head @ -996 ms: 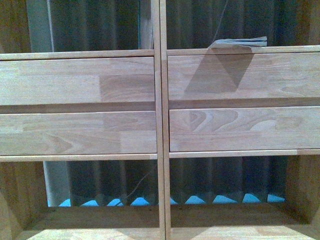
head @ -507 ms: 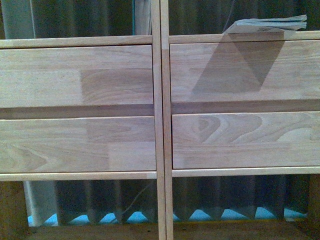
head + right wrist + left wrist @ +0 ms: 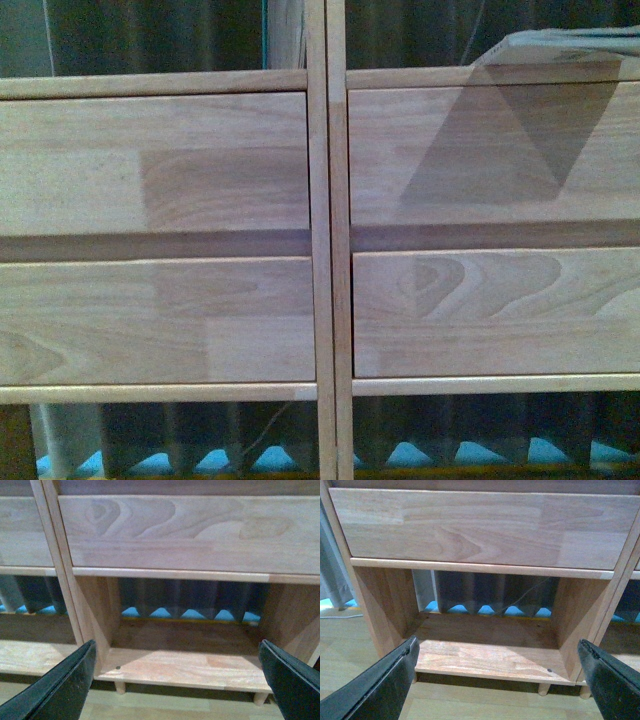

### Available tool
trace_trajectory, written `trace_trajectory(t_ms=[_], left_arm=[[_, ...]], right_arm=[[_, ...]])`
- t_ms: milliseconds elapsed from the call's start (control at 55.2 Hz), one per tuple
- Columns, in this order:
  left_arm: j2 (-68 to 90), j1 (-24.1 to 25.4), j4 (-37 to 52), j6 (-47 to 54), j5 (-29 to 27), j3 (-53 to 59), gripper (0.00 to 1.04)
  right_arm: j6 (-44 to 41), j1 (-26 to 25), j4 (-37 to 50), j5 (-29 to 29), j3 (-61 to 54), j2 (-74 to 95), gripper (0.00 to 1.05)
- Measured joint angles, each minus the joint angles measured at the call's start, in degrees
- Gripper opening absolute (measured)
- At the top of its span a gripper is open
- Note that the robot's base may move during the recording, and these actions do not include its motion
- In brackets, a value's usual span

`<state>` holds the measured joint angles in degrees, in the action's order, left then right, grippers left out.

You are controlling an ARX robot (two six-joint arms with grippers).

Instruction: Organize books on shelf

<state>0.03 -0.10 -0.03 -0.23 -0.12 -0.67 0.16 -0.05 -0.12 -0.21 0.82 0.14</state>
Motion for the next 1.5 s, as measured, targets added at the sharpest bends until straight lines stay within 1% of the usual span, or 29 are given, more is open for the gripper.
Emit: trace_trajectory(t_ms=[797,815,833,888,906,924,942,978,996,1033,1051,1069,1178,1232,1250,1322,1413,1504], left_arm=[[0.0,0.0,0.0,0.0,0.1,0.0,0.97],[0.0,0.0,0.0,0.0,0.1,0.0,0.97],[0.0,0.0,0.0,0.0,0.1,0.0,0.97],[0.0,0.0,0.0,0.0,0.1,0.0,0.97],[0.0,0.0,0.0,0.0,0.1,0.0,0.97],[0.0,0.0,0.0,0.0,0.1,0.0,0.97],[0.0,0.0,0.0,0.0,0.1,0.0,0.97],[0.0,0.0,0.0,0.0,0.1,0.0,0.97],[0.0,0.0,0.0,0.0,0.1,0.0,0.97],[0.0,0.0,0.0,0.0,0.1,0.0,0.97],[0.0,0.0,0.0,0.0,0.1,0.0,0.97],[0.0,0.0,0.0,0.0,0.1,0.0,0.97],[0.0,0.0,0.0,0.0,0.1,0.0,0.97],[0.0,0.0,0.0,0.0,0.1,0.0,0.97],[0.0,0.0,0.0,0.0,0.1,0.0,0.97],[0.0,0.0,0.0,0.0,0.1,0.0,0.97],[0.0,0.0,0.0,0.0,0.1,0.0,0.97],[0.0,0.0,0.0,0.0,0.1,0.0,0.97]], right_arm=[[0.0,0.0,0.0,0.0,0.0,0.0,0.98],[0.5,-0.2,0.1,-0.8,0.0,0.1,0.98],[2.6,-1.5,1.2,-4.3,0.1,0.9,0.98],[8.2,-4.7,5.0,-12.6,0.6,4.3,0.98],[11.3,-5.9,6.8,-15.7,1.1,6.4,0.98],[11.9,-6.5,7.8,-16.7,1.5,7.4,0.98],[15.1,-7.4,9.7,-18.5,2.3,9.6,0.98],[20.1,-8.5,14.9,-20.4,4.8,15.4,0.98],[21.2,-8.5,15.9,-20.6,5.3,16.6,0.98],[27.2,-8.7,22.0,-21.2,8.9,23.7,0.98],[28.5,-8.7,23.8,-21.5,10.1,26.1,0.98],[29.5,-8.7,24.7,-21.7,10.7,27.3,0.98],[42.9,-8.6,31.7,-25.7,16.5,40.5,0.98],[52.0,-7.9,35.8,-25.7,19.2,47.8,0.98],[52.6,-7.7,36.4,-25.4,19.7,48.9,0.98],[62.3,-6.2,40.8,-23.0,23.2,57.8,0.98],[68.8,-3.9,43.9,-20.5,26.1,66.9,0.98],[72.6,-1.8,46.0,-18.5,28.0,72.4,0.98]])
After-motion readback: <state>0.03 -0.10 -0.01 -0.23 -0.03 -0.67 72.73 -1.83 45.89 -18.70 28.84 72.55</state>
